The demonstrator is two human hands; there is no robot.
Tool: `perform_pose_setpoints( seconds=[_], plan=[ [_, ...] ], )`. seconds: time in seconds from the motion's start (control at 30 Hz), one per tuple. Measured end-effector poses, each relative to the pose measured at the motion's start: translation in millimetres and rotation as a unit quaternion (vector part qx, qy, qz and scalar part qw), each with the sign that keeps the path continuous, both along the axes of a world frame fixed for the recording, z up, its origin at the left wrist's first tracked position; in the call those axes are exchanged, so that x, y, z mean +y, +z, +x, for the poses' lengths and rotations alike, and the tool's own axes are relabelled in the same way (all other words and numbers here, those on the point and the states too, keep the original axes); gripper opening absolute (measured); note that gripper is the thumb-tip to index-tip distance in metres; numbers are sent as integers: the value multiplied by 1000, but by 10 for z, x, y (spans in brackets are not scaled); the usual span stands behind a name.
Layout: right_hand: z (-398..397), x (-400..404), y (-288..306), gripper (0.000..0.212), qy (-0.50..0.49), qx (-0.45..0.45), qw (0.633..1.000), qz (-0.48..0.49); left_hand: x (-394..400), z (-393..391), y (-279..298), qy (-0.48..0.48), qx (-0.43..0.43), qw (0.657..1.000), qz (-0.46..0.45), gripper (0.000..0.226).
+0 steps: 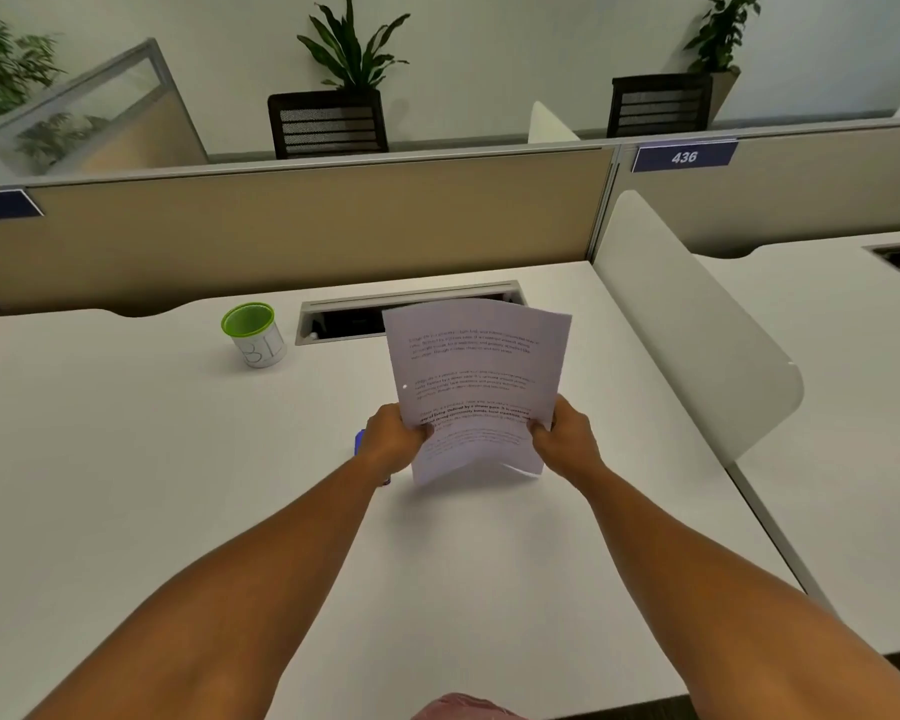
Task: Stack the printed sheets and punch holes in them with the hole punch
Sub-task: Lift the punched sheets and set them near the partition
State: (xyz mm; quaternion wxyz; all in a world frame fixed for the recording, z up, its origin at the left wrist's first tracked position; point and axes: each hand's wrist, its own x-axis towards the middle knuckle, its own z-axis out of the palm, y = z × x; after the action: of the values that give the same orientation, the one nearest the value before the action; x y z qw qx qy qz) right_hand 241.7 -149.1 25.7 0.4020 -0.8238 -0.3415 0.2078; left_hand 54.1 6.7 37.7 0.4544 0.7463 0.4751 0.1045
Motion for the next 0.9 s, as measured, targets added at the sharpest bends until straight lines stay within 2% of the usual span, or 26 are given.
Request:
perform_pose_setpoints(
  seconds=[0.17,0.47,0.63,0.77,0.9],
  plan=[
    [108,23,58,23,-33,38,999,19,101,18,16,-27,7,999,16,40],
    [283,43,104,24,-53,79,995,7,259,150,40,0,6,1000,21,31],
    [377,20,124,23,-67,99,993,8,272,261,19,9,-23,1000,-15,24],
    [482,-14,125,23,-80,105,991,3,252,368,5,17,-42,998,-47,8],
    [591,-46,122,23,-93,109,990,-6,249,487,-23,14,-38,997,-59,8]
  ],
)
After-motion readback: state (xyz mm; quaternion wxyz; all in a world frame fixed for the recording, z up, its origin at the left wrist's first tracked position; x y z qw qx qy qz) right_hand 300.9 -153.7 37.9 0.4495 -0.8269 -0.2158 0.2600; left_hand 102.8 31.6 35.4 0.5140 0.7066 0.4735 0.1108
